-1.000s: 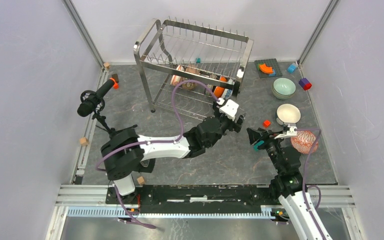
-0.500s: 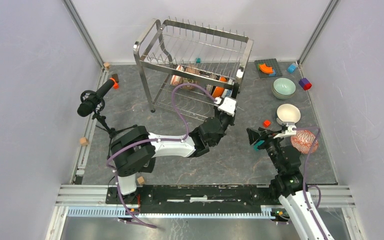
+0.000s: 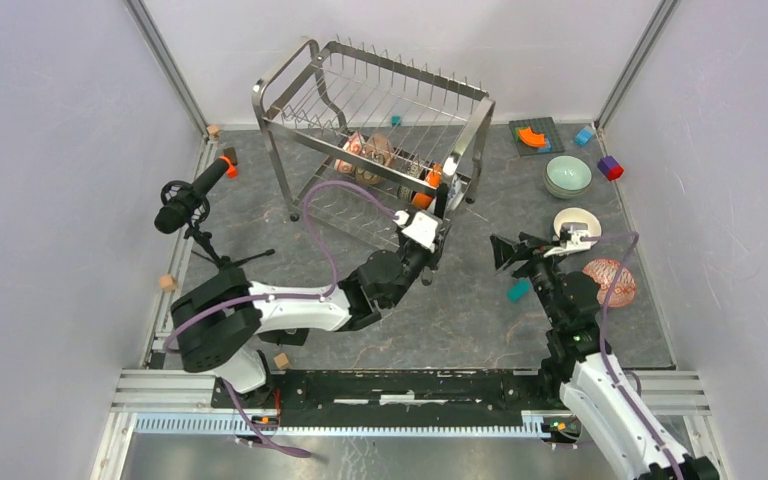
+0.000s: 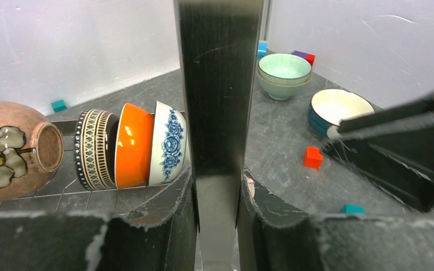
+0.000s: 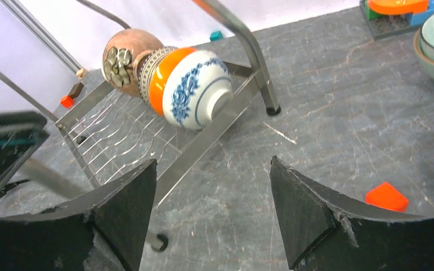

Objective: Unload the bowls from the dish rack
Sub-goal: Adjust the dish rack at the center of the board.

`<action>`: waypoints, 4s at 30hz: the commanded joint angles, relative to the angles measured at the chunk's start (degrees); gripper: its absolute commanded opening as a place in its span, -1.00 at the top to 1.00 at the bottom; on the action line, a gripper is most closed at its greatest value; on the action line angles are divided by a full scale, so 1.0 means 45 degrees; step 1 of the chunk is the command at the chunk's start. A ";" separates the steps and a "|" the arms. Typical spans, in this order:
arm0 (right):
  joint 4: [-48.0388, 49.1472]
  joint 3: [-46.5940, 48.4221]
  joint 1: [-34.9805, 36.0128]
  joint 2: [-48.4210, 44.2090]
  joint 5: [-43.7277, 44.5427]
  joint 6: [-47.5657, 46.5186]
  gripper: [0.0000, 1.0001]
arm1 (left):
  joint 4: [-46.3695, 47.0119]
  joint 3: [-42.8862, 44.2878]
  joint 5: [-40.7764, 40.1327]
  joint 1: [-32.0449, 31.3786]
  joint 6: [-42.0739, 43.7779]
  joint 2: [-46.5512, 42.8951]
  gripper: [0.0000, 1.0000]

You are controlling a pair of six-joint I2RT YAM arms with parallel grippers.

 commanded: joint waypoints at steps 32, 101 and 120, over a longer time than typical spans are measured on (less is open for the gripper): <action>0.5498 0.5479 0.2228 0.9058 0.2543 -0.5088 -0.56 | -0.4486 -0.2494 0.3303 -0.1396 -0.2722 -0.4521 0.77; 0.0182 0.5226 0.8470 0.6711 0.3080 -0.0429 0.33 | -0.7699 -0.3621 -0.2345 0.4430 -0.6286 -0.6616 -0.04; -0.5535 0.5674 0.8453 0.2083 0.3196 -0.3490 -0.96 | -1.5318 -0.2966 0.2164 0.4362 -0.8579 -1.1685 -0.99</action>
